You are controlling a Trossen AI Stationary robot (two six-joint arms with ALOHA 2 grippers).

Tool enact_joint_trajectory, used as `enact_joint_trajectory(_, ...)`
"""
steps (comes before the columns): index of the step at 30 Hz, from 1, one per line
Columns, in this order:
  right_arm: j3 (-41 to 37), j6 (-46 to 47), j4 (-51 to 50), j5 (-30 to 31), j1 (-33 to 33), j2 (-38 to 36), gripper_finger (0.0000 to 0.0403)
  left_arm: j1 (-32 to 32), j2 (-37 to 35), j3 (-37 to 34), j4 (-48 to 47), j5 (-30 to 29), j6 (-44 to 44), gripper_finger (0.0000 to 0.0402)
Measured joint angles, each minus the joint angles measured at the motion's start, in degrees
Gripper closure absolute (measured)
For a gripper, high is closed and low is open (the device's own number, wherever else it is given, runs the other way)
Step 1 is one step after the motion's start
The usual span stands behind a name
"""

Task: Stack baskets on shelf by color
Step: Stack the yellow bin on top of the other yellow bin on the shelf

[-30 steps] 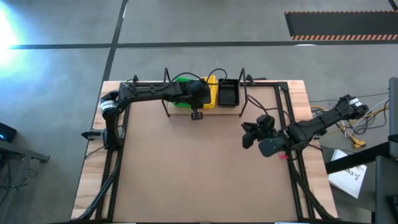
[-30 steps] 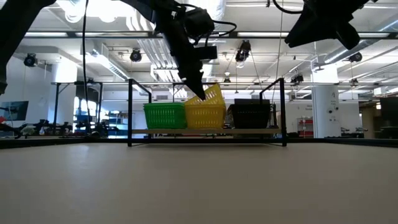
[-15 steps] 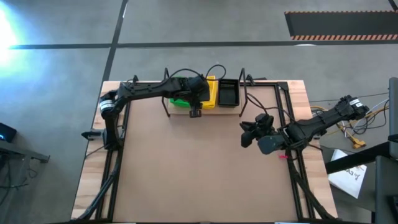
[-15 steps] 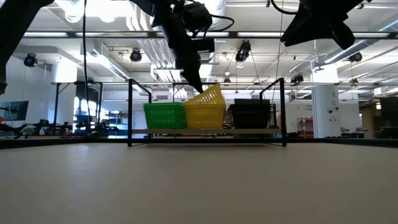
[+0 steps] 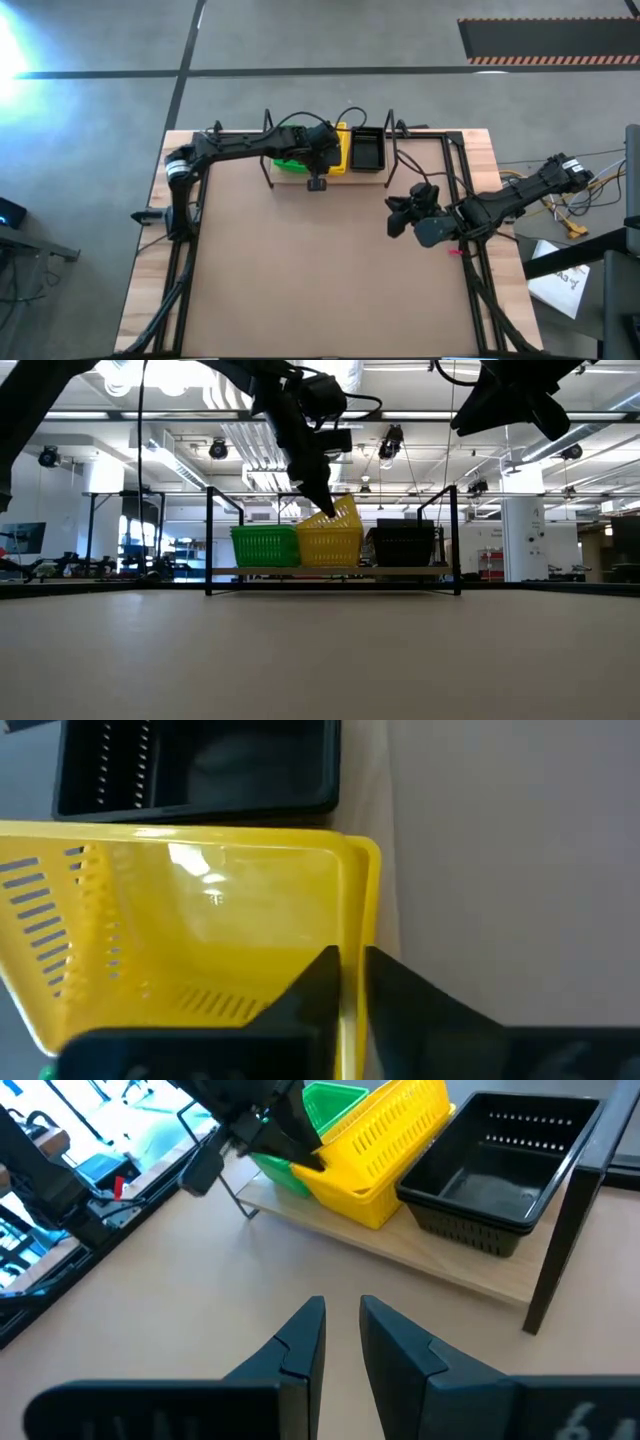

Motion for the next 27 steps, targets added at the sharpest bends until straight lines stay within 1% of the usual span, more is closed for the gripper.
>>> enact_joint_trajectory(2,0.0,-0.09,-0.05,-0.27,0.0,0.0,0.0344,-0.07,-0.31,0.06,-0.17,-0.12,1.01,0.0393)
enact_joint_trajectory(9,0.0,-2.22,-0.1,-0.27,0.0,0.0,0.0344,-0.11,-0.54,2.82,-2.43,-0.17,3.04,0.0399)
enact_joint_trajectory(11,0.0,-2.32,-0.12,-0.27,0.0,0.0,0.0344,-0.13,-0.54,2.82,-3.65,-0.66,3.68,0.0399)
enact_joint_trajectory(16,0.0,-3.41,-0.16,-0.27,0.0,0.0,0.0344,-0.34,-0.12,2.64,-7.49,-4.33,5.26,0.04)
enact_joint_trajectory(23,0.0,-3.66,-0.34,-0.27,0.0,0.0,0.0344,-0.59,0.48,2.05,-7.51,-7.65,5.34,0.04)
enact_joint_trajectory(25,0.0,-3.65,-0.42,-0.27,0.0,0.0,0.0344,-0.59,0.51,2.05,-7.39,-7.77,5.32,0.0393)
enact_joint_trajectory(27,0.0,-3.66,-0.42,-0.27,0.0,0.0,0.0344,-0.59,0.51,2.08,-7.3,-7.84,5.29,0.0376)
